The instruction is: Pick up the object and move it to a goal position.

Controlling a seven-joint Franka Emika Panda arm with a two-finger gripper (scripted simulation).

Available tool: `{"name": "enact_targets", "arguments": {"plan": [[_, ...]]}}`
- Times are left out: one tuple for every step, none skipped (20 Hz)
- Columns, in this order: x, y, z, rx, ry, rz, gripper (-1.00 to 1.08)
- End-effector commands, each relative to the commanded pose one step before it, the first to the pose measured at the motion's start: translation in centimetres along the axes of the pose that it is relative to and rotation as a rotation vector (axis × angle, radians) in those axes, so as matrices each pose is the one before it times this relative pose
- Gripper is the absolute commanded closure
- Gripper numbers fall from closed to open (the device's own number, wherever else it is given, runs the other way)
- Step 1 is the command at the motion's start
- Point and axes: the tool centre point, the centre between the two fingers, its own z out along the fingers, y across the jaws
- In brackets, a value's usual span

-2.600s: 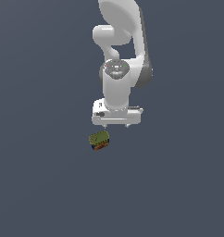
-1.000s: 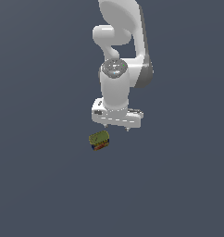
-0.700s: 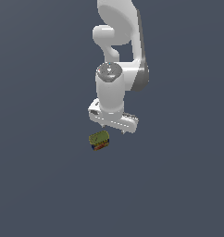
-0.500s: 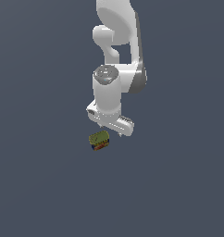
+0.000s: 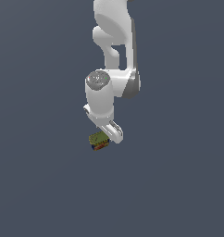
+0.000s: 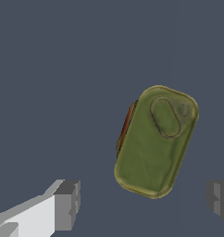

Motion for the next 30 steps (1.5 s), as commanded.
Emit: {"name": "enact_targets", "arguments": {"plan": [[0.558,0.447,0.358,-0.00264,0.00426,0.07829,-0.92],[0.212,0.148,0.129,-0.00094,0.00164,0.02793,-0.92],[0.204,0.135,0.121,-0.00086,0.00161,0.02632,-0.92],[0.194,0.122,0.113,-0.00079,0.00157,0.02471,-0.92],[0.185,0.111,0.105,-0.00072,0.00152,0.02311,-0.92],[0.174,0.100,0.097,-0.00065,0.00146,0.02150,-0.92],[0.163,0.089,0.089,-0.00058,0.00139,0.01990,-0.92],[0.151,0.080,0.082,-0.00052,0.00131,0.01829,-0.92],[0.140,0.071,0.074,-0.00046,0.00122,0.01670,-0.92],[0.127,0.062,0.067,-0.00040,0.00112,0.01511,-0.92],[0.115,0.054,0.060,-0.00035,0.00102,0.01352,-0.92],[0.102,0.047,0.052,-0.00030,0.00091,0.01192,-0.92],[0.089,0.039,0.045,-0.00025,0.00080,0.01032,-0.92],[0.075,0.033,0.038,-0.00021,0.00069,0.00873,-0.92],[0.061,0.026,0.031,-0.00017,0.00057,0.00714,-0.92],[0.049,0.021,0.024,-0.00013,0.00044,0.00557,-0.92],[0.034,0.014,0.017,-0.00009,0.00032,0.00395,-0.92],[0.021,0.009,0.010,-0.00005,0.00019,0.00238,-0.92],[0.010,0.004,0.003,-0.00002,0.00007,0.00084,-0.92],[-0.036,-0.007,-0.013,-0.00007,-0.00043,-0.00491,-0.92],[-0.002,0.000,0.039,0.00000,0.00000,0.00000,-0.92],[-0.007,-0.001,0.116,0.00000,0.00000,0.00000,-0.92],[0.014,0.014,0.192,-0.00001,0.00003,0.00049,-0.92],[-0.017,-0.001,0.269,0.00000,0.00000,0.00000,-0.92],[0.015,0.020,0.343,-0.00002,0.00005,0.00069,-0.92],[-0.002,0.015,0.418,-0.00002,0.00004,0.00049,-0.92],[-0.007,0.016,0.490,-0.00002,0.00004,0.00049,-0.92],[-0.002,0.024,0.560,-0.00003,0.00007,0.00069,-0.92],[-0.003,0.023,0.581,-0.00003,0.00007,0.00069,-0.92],[0.004,0.020,0.509,-0.00003,0.00007,0.00069,-0.92]]}}
